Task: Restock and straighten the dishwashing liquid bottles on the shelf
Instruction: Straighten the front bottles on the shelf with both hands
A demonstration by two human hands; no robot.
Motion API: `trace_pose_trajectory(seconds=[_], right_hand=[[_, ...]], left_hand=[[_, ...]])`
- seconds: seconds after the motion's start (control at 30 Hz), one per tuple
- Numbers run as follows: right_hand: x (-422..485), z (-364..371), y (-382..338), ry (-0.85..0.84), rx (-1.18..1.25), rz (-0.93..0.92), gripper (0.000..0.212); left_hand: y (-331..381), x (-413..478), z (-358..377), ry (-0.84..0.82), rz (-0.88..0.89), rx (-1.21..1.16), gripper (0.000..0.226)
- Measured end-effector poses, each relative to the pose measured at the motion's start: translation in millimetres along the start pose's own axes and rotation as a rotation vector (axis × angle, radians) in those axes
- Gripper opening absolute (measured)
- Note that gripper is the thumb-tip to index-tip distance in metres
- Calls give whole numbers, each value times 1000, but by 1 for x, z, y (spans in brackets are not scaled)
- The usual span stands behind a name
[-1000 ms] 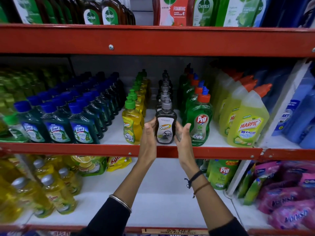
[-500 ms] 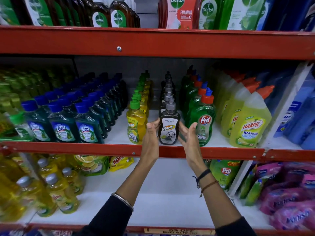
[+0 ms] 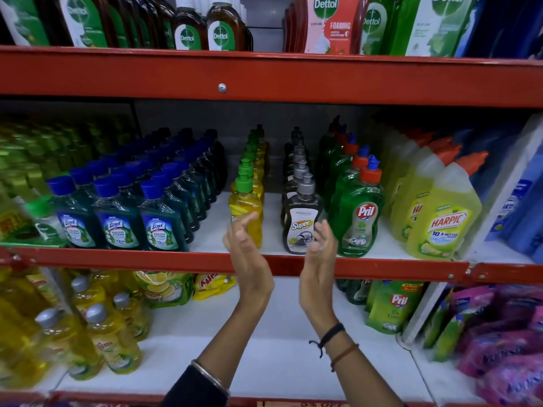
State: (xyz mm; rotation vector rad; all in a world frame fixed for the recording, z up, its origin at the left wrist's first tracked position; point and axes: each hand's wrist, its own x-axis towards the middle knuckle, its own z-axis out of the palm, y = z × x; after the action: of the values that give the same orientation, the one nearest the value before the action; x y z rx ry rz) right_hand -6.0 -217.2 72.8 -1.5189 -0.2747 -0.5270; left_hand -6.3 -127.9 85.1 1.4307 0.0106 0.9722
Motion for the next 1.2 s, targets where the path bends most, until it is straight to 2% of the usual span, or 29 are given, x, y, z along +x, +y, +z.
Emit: trace_pose_trajectory(seconds=[0.1,0.2,0.27,0.37,0.43,0.57,0.7,0.83,1.07,1.2], right_hand=[[-9,23,-6,-216,26,22,79],[0,47,-14,-340,17,113,98],[6,59,-16,-330,-11,145,109],[10,70,-20,-293,32,174,107],[13,74,-21,-277,78,200,100],[24,75,-13,-287,137,312,110],[28,73,-11,-278,189,340,87],[27,72,-13,-273,218,331,86],[28,73,-13,-231,192,331,87],[29,73,-18,-261,173,331,87]], left_hand=[[-3,22,-16,62,-13,58,70],[-13,47,-33,-109,-146,87,91],[-16,55,-42,-247,-182,69,105],[-13,56,-51,-343,-199,28,106],[-13,56,-56,-348,-215,-2,110],[-11,57,-63,-340,-241,-20,109],[-8,60,-66,-348,-281,-48,105],[-7,62,-68,-357,-301,-39,101],[-3,65,-72,-352,-320,-14,107],[1,68,-75,-362,-323,32,105]])
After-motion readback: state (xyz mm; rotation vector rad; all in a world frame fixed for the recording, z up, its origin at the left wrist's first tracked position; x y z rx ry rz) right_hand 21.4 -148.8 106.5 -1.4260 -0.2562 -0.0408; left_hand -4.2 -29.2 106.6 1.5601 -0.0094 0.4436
